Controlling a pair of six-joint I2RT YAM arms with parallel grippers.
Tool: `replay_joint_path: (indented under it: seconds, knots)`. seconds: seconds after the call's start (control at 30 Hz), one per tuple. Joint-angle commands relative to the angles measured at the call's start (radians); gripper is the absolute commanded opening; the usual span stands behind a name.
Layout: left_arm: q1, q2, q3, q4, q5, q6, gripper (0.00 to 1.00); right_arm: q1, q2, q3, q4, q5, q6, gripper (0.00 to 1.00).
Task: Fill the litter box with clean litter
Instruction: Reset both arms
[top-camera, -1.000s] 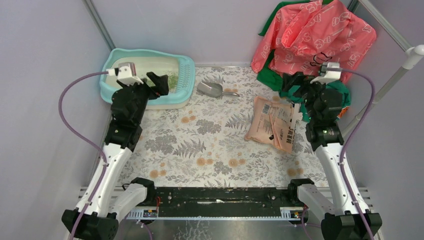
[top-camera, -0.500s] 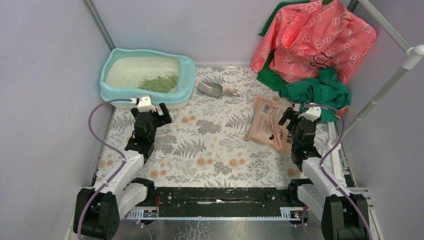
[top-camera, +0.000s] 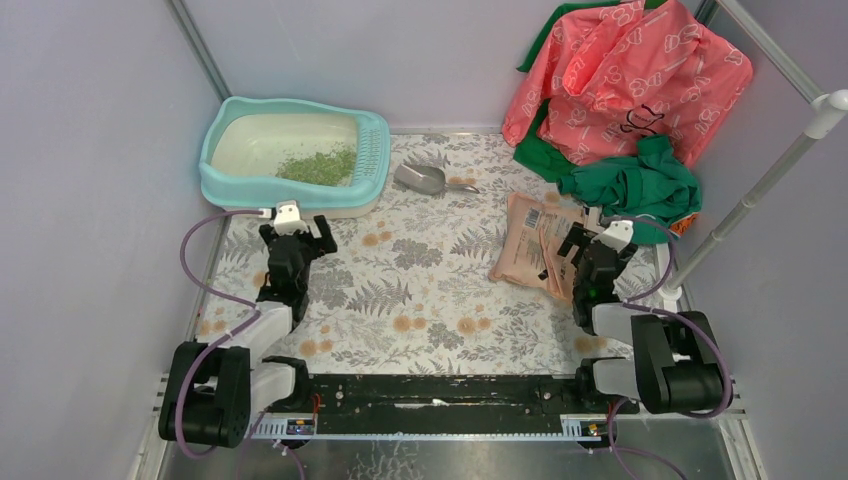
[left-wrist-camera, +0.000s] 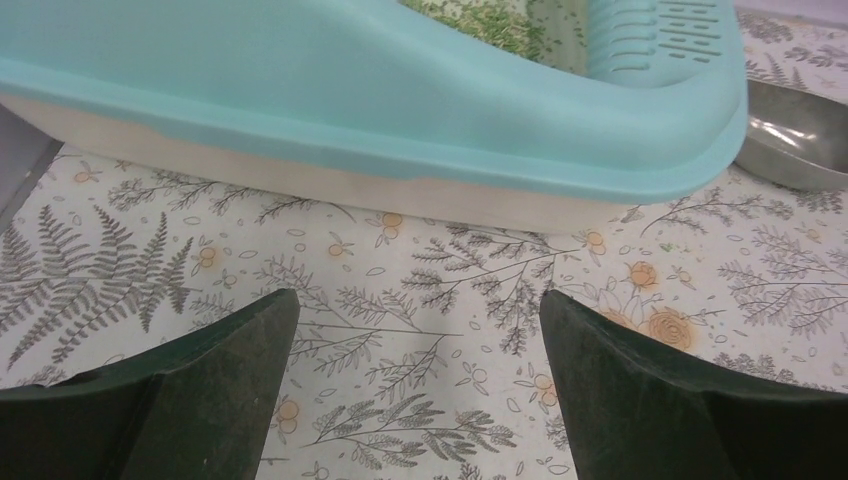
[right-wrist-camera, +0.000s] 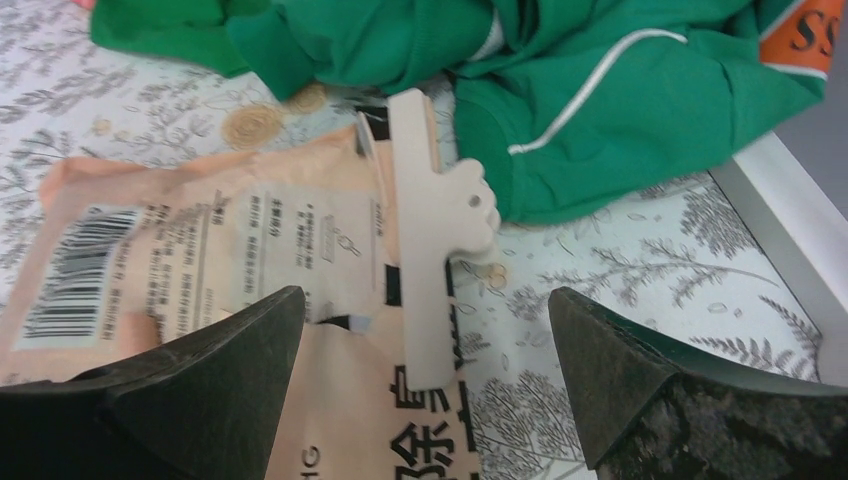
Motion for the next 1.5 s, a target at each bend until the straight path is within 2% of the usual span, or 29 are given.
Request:
replay_joint_path:
  seconds: [0.0, 0.13, 0.2, 0.3, 0.4, 0.47, 0.57, 0.63, 0.73, 0.9, 1.07, 1.33, 1.47]
  knots:
    - [0.01, 0.023, -0.02, 0.189, 0.043, 0.017, 0.99, 0.003, 0.053, -0.044, 0.25, 0.114, -0.001, 1.0]
    - [0.017, 0.075, -0.027, 0.243, 0.132, 0.032, 0.98, 0.005, 0.16, -0.047, 0.354, 0.056, -0.033, 1.0]
    - [0.019, 0.111, -0.017, 0.248, 0.156, 0.03, 0.99, 0.005, 0.199, -0.087, 0.497, 0.039, -0.055, 1.0]
    - [0.024, 0.149, -0.025, 0.286, 0.149, 0.016, 0.99, 0.005, 0.195, -0.117, 0.511, -0.037, -0.065, 1.0]
    - [0.027, 0.171, -0.022, 0.295, 0.151, 0.013, 0.99, 0.009, 0.306, -0.064, 0.571, -0.116, -0.125, 1.0]
    - [0.028, 0.188, -0.021, 0.299, 0.132, 0.009, 0.99, 0.011, 0.246, -0.025, 0.389, -0.113, -0.107, 1.0]
    - [0.031, 0.192, -0.042, 0.334, 0.099, -0.008, 0.99, 0.011, 0.286, -0.034, 0.477, -0.125, -0.125, 1.0]
    - [0.031, 0.198, -0.041, 0.343, 0.106, -0.005, 0.99, 0.01, 0.265, -0.023, 0.415, -0.133, -0.123, 1.0]
    - [0.032, 0.195, -0.044, 0.343, 0.134, 0.006, 0.99, 0.011, 0.281, -0.006, 0.409, -0.163, -0.127, 1.0]
    - [0.032, 0.174, -0.075, 0.381, 0.075, -0.017, 0.99, 0.011, 0.277, -0.006, 0.401, -0.162, -0.127, 1.0]
    - [0.051, 0.174, -0.056, 0.33, 0.155, 0.015, 0.99, 0.011, 0.277, -0.005, 0.4, -0.164, -0.127, 1.0]
    - [0.1, 0.022, -0.206, 0.459, 0.138, -0.019, 0.98, 0.011, 0.278, 0.004, 0.384, -0.165, -0.127, 1.0]
    - [0.129, -0.095, -0.249, 0.401, 0.09, -0.015, 0.99, 0.011, 0.278, 0.006, 0.38, -0.166, -0.127, 1.0]
